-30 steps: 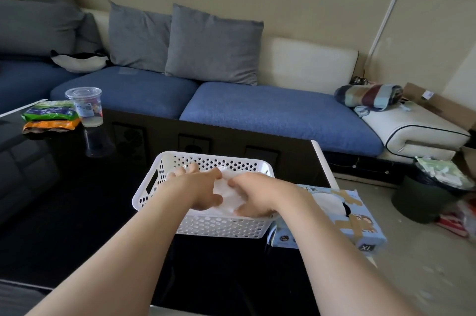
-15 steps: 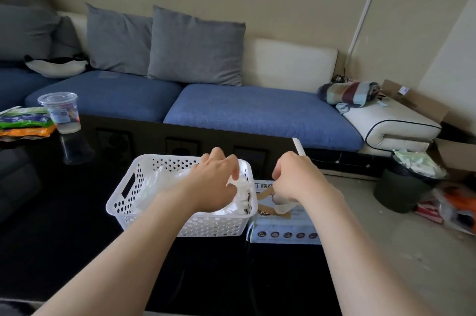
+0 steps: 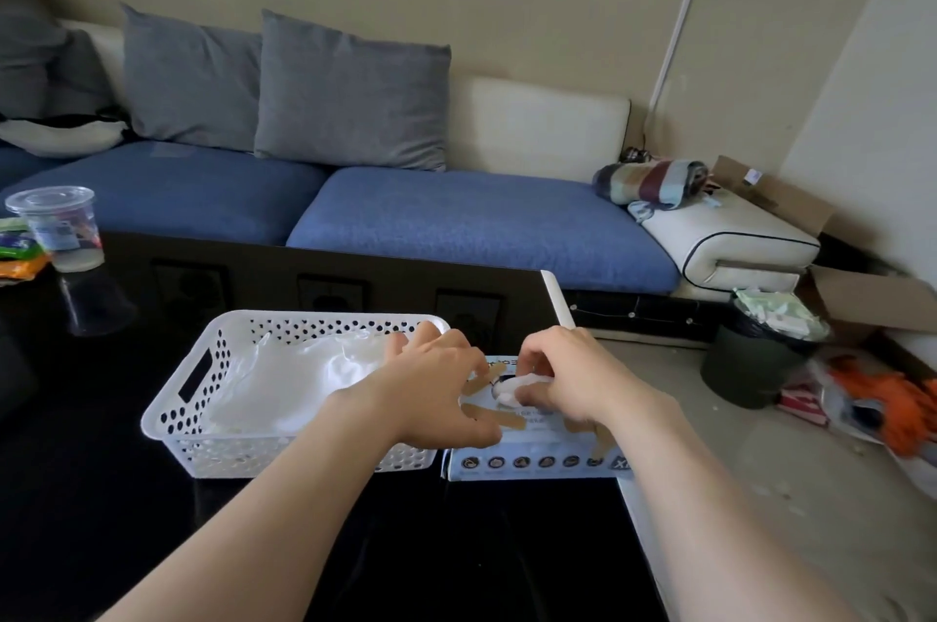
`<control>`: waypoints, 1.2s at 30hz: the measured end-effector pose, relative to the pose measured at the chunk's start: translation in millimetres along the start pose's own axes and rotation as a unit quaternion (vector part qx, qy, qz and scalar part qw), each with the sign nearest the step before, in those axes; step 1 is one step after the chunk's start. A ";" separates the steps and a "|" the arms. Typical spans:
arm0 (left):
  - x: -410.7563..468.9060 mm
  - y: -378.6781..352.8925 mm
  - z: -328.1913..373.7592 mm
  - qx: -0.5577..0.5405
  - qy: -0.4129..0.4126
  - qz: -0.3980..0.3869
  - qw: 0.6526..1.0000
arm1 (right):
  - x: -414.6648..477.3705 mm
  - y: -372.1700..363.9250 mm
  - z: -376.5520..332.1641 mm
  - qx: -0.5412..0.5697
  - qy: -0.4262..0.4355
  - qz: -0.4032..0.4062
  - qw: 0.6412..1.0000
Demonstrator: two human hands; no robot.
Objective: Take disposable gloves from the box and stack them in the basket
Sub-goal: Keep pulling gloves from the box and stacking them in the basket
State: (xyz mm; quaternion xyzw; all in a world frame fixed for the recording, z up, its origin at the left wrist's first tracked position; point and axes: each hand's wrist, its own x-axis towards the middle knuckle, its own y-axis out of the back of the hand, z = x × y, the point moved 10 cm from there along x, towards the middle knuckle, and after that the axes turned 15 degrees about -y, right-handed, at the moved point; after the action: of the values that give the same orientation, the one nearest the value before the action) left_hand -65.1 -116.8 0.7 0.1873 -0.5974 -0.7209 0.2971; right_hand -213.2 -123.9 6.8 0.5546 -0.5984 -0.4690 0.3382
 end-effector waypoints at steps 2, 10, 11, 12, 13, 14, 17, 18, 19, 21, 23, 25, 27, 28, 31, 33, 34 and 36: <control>2.8 -3.7 1.1 0.007 0.011 -0.008 1.000 | 4.1 0.6 2.3 0.025 0.015 0.011 1.000; 10.0 -9.8 -2.2 0.002 0.036 -0.028 0.999 | 9.0 9.5 2.5 0.104 0.068 0.083 0.989; 10.4 -9.7 -2.7 0.002 0.038 -0.028 0.999 | 9.6 11.6 3.2 0.118 0.067 0.097 0.986; 11.1 -9.7 -2.8 0.004 0.040 -0.027 0.999 | 10.3 14.0 4.5 0.136 0.064 0.106 0.983; 11.1 -9.9 -3.2 0.005 0.041 -0.026 0.999 | 10.5 15.5 5.2 0.151 0.060 0.111 0.980; 11.1 -9.6 -3.8 0.005 0.043 -0.025 0.999 | 10.6 16.8 4.5 0.160 0.059 0.114 0.979; 10.8 -10.5 -4.7 0.001 0.048 -0.029 0.998 | 7.5 22.5 1.5 0.168 0.058 0.137 0.974; 10.6 -10.4 -4.6 -0.001 0.049 -0.030 0.998 | 6.0 27.4 0.8 0.181 0.058 0.155 0.969; 10.1 -10.3 -4.3 0.000 0.050 -0.030 0.998 | 3.9 33.0 -0.2 0.196 0.061 0.177 0.963; 9.6 -10.2 -2.8 0.006 0.047 -0.033 0.998 | -1.8 44.5 -0.3 0.224 0.064 0.222 0.947; 9.0 -11.5 -2.9 0.008 0.045 -0.034 0.998 | -9.4 55.1 -0.2 0.254 0.067 0.260 0.929; 8.9 -12.7 -4.2 0.008 0.046 -0.034 0.998 | -15.7 65.4 2.5 0.296 0.062 0.289 0.908; 8.3 -12.3 -4.3 0.006 0.046 -0.032 0.998 | -22.1 75.4 6.3 0.340 0.052 0.315 0.885; 7.9 -11.9 -4.3 0.003 0.046 -0.029 0.999 | -25.1 79.4 7.9 0.359 0.047 0.324 0.874; 6.9 -12.6 -6.6 -0.021 0.052 -0.019 0.998 | -30.4 87.3 10.6 0.401 0.030 0.335 0.852; 6.1 -8.8 -8.8 -0.044 0.057 0.010 0.997 | -31.4 89.1 12.2 0.431 0.018 0.329 0.840; 6.2 -4.8 -9.2 -0.057 0.062 0.031 0.996 | -31.1 88.8 13.7 0.447 0.009 0.322 0.835; 6.4 6.9 -9.0 -0.082 0.072 0.074 0.991 | -29.5 85.6 15.7 0.477 -0.014 0.303 0.825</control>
State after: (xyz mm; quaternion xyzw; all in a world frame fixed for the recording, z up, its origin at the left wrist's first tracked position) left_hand -62.8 -128.5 6.0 0.1684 -0.5258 -0.7281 0.4063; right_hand -252.7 -96.8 85.2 0.4313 -0.8900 -0.0064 0.1479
